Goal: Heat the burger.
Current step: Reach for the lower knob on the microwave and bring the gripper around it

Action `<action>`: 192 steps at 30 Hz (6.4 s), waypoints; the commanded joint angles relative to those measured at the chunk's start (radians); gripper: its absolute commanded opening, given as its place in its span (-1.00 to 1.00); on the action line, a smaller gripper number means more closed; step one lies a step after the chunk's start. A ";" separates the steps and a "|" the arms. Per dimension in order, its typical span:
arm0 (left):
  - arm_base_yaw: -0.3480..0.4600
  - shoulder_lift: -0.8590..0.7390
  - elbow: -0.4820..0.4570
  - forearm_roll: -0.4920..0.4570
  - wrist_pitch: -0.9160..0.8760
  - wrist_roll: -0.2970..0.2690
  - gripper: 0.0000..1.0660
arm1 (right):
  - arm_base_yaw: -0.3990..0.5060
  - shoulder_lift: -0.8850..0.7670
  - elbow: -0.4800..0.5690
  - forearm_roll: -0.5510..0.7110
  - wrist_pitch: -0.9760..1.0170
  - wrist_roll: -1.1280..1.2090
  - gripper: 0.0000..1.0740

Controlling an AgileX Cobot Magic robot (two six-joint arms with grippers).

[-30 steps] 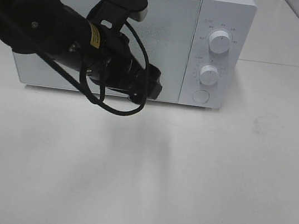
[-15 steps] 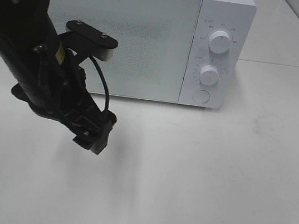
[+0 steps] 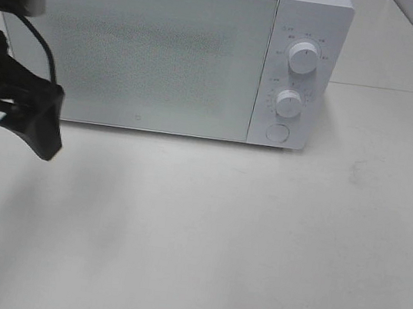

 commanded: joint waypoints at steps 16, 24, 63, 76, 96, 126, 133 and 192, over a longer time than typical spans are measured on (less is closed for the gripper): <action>0.336 -0.337 0.160 -0.020 0.073 0.083 0.89 | -0.005 -0.026 0.001 0.003 -0.005 -0.005 0.33; 0.336 -0.490 0.293 -0.005 0.073 0.084 0.89 | -0.005 -0.026 0.001 0.003 -0.005 -0.005 0.33; 0.363 -1.239 0.556 0.044 0.017 0.064 0.89 | -0.005 -0.026 0.001 0.003 -0.005 -0.005 0.33; 0.452 -1.533 0.556 0.040 0.016 0.064 0.89 | -0.005 -0.026 0.001 0.003 -0.005 -0.005 0.33; 0.452 -1.530 0.557 0.036 0.016 0.064 0.89 | -0.005 -0.026 0.001 0.003 -0.005 -0.005 0.33; 0.452 -1.530 0.557 0.036 0.016 0.064 0.88 | -0.003 -0.026 0.001 0.005 -0.005 -0.005 0.33; 0.452 -1.530 0.557 0.036 0.016 0.064 0.88 | -0.003 0.000 -0.025 0.006 -0.056 -0.001 0.33; 0.452 -1.530 0.557 0.036 0.016 0.064 0.88 | -0.003 0.958 0.204 -0.008 -1.500 0.129 0.33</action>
